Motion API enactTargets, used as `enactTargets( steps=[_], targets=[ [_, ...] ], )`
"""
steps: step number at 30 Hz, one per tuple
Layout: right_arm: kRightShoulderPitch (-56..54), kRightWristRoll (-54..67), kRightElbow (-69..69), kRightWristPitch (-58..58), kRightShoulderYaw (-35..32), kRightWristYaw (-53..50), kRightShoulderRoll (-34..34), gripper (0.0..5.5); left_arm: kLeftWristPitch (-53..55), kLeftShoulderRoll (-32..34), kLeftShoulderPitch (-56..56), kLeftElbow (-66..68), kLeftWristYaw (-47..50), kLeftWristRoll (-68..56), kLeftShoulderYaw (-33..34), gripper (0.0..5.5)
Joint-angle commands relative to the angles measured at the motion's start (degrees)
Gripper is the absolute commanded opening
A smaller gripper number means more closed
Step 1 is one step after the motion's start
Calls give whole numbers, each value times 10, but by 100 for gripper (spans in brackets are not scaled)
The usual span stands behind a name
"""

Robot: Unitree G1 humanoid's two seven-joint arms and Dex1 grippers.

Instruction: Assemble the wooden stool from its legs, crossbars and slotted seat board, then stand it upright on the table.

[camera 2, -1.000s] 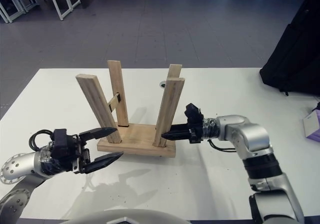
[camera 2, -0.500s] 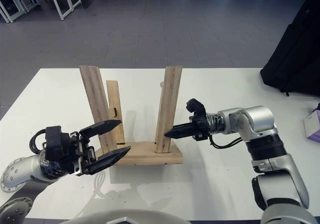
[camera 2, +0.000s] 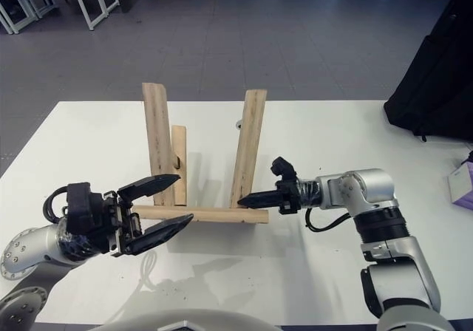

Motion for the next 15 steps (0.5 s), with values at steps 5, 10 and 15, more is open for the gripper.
enactTargets(
  steps=[5,10,15],
  targets=[
    [-50,9,53,45,-70,-64,15,342,-7,1,-10,18,-10,14,-8,343],
    [-68,-1,79,38,-74,-69,6,342,-9,0,-15,25,-17,20,-12,343],
    [-22,23,9,45,-66,-24,-49,342,-15,2,-12,40,-24,25,6,343]
  ],
)
